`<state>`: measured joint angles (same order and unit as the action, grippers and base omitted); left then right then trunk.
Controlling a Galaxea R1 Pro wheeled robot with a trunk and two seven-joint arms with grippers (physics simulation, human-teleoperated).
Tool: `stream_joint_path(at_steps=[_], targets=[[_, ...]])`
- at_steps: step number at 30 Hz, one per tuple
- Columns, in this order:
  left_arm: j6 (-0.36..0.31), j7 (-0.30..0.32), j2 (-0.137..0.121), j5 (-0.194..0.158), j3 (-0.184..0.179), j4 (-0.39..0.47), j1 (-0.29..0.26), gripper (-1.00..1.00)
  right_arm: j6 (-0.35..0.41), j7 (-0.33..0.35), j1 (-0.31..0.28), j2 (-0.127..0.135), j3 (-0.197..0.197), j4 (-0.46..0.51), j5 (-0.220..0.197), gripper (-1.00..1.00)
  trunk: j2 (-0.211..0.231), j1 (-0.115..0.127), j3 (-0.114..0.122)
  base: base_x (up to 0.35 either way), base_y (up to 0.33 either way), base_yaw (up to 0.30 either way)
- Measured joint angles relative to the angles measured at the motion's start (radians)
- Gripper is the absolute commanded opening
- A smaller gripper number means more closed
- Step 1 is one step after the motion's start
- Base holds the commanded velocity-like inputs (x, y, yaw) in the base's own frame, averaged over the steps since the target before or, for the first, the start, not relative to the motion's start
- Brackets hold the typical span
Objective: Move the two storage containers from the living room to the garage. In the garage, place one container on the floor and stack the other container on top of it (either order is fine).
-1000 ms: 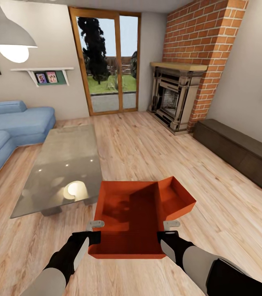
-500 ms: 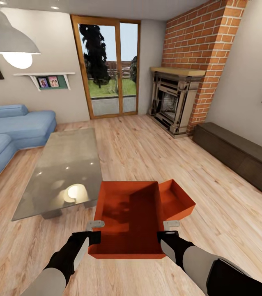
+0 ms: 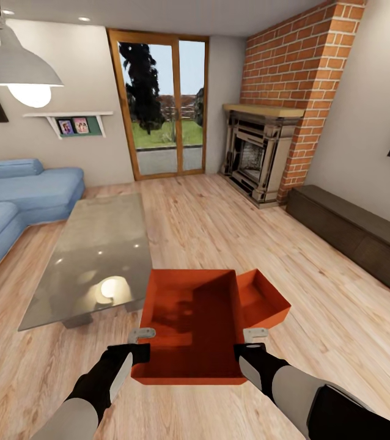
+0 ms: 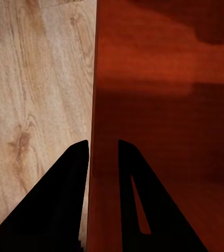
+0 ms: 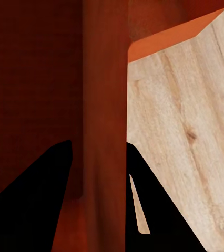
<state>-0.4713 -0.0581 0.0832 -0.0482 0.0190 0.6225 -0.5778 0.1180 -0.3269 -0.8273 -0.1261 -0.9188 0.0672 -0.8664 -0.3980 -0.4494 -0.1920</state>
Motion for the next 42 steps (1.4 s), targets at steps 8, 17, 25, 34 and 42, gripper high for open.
stream_joint_path(at_steps=[8,17,25,34,42], targets=[[0.000,-0.001,0.000,-0.001,0.000,0.000,0.000,-1.00,0.000,0.000,0.000,-0.001,0.002,-0.001,0.003,-1.00,0.000,0.000,0.012,0.000,0.000,0.000],[0.000,-0.001,0.000,-0.001,0.000,0.000,0.000,-1.00,0.000,0.000,0.000,-0.001,0.003,-0.002,0.003,-1.00,0.000,0.000,0.026,0.000,0.000,0.000],[0.000,-0.001,0.000,-0.001,0.000,0.000,0.000,-1.00,0.000,0.001,0.000,-0.001,0.003,-0.002,0.004,-1.00,0.000,0.000,0.039,0.000,0.000,0.000],[0.000,0.000,0.000,0.001,0.000,0.000,0.000,-1.00,0.000,0.001,0.000,-0.001,0.004,-0.002,0.004,-1.00,0.000,0.000,0.053,0.000,0.000,0.000],[0.000,-0.001,0.001,0.001,0.001,-0.001,0.000,-1.00,0.000,0.002,0.000,-0.001,0.005,-0.003,0.006,-1.00,0.000,0.000,0.066,0.000,0.000,0.000]])
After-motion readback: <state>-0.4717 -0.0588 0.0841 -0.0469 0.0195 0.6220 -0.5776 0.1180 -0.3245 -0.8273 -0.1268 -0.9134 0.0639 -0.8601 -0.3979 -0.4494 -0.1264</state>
